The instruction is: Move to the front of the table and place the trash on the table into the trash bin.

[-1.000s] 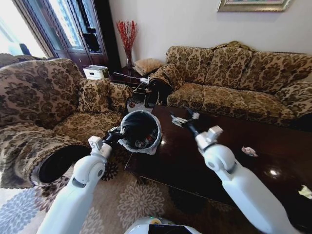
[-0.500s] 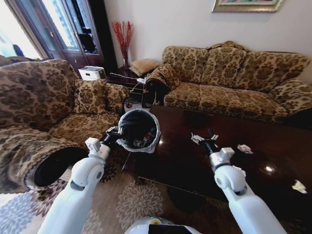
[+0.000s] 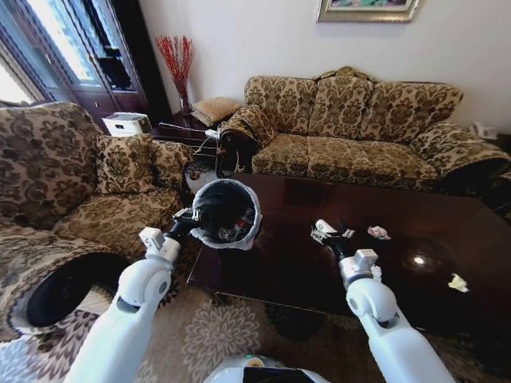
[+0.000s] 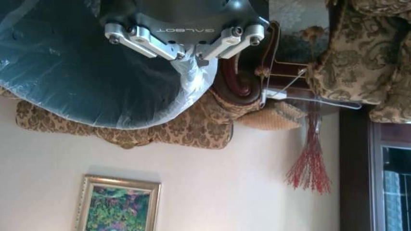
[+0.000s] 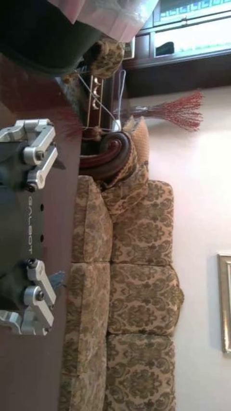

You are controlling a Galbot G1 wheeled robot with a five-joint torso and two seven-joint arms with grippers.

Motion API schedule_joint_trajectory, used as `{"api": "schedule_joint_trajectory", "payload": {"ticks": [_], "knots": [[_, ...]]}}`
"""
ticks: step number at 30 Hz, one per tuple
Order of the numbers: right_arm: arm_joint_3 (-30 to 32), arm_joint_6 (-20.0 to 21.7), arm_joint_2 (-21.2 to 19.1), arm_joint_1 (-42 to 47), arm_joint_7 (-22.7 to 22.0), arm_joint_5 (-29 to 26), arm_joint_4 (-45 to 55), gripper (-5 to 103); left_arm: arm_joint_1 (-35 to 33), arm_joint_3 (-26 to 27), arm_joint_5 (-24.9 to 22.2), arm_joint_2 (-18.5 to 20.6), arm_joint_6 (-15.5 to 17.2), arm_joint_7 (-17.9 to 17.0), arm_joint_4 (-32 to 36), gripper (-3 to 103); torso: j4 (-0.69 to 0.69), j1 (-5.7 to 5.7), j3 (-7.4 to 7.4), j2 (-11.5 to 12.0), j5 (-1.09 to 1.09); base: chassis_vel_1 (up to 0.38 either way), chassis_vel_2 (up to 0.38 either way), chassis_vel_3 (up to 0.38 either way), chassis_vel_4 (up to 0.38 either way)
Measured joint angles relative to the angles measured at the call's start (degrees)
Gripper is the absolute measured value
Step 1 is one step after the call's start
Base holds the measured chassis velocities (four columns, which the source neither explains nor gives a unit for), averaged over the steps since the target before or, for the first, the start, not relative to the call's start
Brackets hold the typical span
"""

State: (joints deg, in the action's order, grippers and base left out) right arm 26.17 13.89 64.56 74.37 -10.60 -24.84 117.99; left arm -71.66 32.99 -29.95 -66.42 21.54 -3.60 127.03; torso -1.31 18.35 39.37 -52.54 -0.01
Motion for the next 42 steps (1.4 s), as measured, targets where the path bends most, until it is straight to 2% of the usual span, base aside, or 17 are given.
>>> {"api": "schedule_joint_trajectory", "payload": {"ticks": [7, 11, 18, 21, 24, 27, 32, 38, 42], "knots": [[-0.1, -0.2, 0.1, -0.2, -0.1, 0.1, -0.7, 100, 0.3, 0.0, 0.0, -0.1, 0.0, 0.2, -0.2, 3, 0.02, 0.0, 0.0, 0.0, 0.0, -0.179, -0.158, 0.172, 0.139], [-0.9, -2.4, 0.7, -1.0, -0.4, 1.3, -3.4, 100, 0.2, 0.1, 0.0, -0.1, 0.0, 0.2, -0.1, 3, 0.02, 0.01, 0.0, 0.0, 0.0, -0.245, -0.23, 0.234, 0.227], [-4.1, -3.0, 3.5, -3.0, -0.1, -2.2, -10.1, 100, 0.2, -0.2, 0.0, 0.0, 0.0, 0.3, 0.5, 3, 0.07, 0.01, 0.0, 0.0, 0.04, -0.112, -0.119, 0.075, 0.083], [-5.9, -2.7, 5.1, -6.3, -0.2, -2.7, -16.1, 100, 0.4, -0.5, 0.0, 0.3, 0.0, 0.2, 0.5, 3, -0.04, 0.01, 0.0, 0.0, -0.06, 0.024, 0.017, -0.015, -0.008], [-6.7, -2.7, 5.9, -8.3, 0.2, -2.9, -19.9, 100, 0.5, -0.7, 0.1, 0.3, 0.0, 0.2, 0.5, 3, -0.07, 0.0, 0.0, 0.0, 0.0, 0.072, 0.058, -0.039, -0.02], [-7.1, -2.7, 6.6, -9.7, 0.5, -3.1, -22.7, 100, 0.4, -0.7, 0.1, 0.3, 0.0, 0.2, 0.5, 3, -0.01, 0.01, 0.0, 0.0, -0.01, 0.0, 0.0, 0.0, 0.0], [-7.5, -3.3, 8.0, -11.6, 2.8, -3.3, -27.4, 100, 0.5, -0.7, 0.2, 0.5, 0.1, 0.4, 0.4, 3, 0.06, 0.01, 0.01, 0.0, 0.0, 0.0, 0.0, 0.0, 0.0], [-9.6, -3.6, 8.6, -14.7, 5.4, -3.2, -31.1, 100, 0.3, -1.4, 0.9, 0.2, 0.2, 1.1, 0.8, 3, 0.01, 0.0, 0.0, 0.0, -0.01, 0.0, 0.0, 0.0, 0.0], [-10.7, -3.8, 9.3, -16.3, 6.4, -2.6, -33.1, 100, 0.1, -1.3, 1.2, 0.2, 0.2, 1.2, 0.9, 3, 0.03, 0.0, 0.0, 0.0, 0.0, 0.0, 0.0, 0.0, 0.0]]}}
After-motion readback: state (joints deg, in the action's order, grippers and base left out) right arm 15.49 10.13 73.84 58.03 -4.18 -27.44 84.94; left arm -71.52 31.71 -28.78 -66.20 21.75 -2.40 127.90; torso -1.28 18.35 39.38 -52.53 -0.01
